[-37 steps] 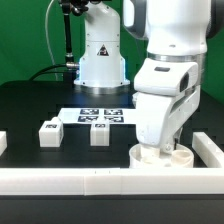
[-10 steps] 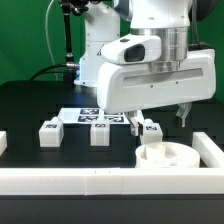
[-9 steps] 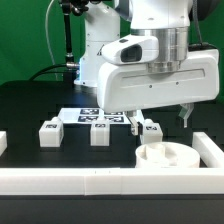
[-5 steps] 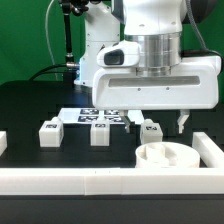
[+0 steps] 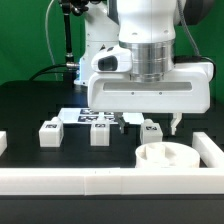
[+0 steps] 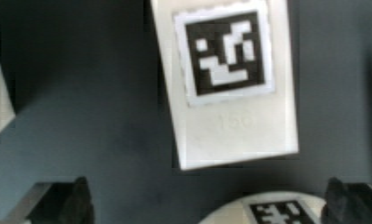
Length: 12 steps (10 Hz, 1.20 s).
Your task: Assemble stool
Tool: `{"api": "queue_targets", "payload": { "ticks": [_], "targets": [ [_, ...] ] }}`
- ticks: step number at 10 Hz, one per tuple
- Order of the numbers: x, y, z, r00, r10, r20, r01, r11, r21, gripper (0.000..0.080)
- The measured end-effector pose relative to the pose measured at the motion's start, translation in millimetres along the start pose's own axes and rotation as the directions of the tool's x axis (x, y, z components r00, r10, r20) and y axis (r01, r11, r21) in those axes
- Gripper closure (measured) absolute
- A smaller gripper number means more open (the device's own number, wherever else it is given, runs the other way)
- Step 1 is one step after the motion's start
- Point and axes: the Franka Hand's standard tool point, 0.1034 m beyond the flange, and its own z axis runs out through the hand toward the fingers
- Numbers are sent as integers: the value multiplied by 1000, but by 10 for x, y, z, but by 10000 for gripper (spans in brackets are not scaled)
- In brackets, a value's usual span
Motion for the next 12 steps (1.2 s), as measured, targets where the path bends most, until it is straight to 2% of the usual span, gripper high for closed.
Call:
{"api": "queue_targets", "payload": {
  "ticks": [1, 2, 3, 4, 5, 6, 8, 10, 12],
  "targets": [
    [-58, 30, 4, 994, -8, 113, 10, 1000, -12, 151],
    [-11, 30, 36, 979, -6, 202, 10, 1000, -20, 151],
    [-6, 14, 47, 970, -7, 243, 13, 1000, -25, 151],
    [-120, 18, 18, 932, -7, 362, 22, 999, -37, 151],
    [-78, -29, 7, 903, -17, 429, 27, 999, -18, 151],
    [-84, -63, 5, 873, -16, 487, 25, 1000, -13, 151],
    [-135, -94, -5, 810, -19, 586, 33, 999, -14, 151],
    [-203, -58, 31, 721, -14, 693, 42, 999, -23, 151],
    [-221, -36, 109, 654, -35, 756, 63, 998, -8, 151]
  ]
}}
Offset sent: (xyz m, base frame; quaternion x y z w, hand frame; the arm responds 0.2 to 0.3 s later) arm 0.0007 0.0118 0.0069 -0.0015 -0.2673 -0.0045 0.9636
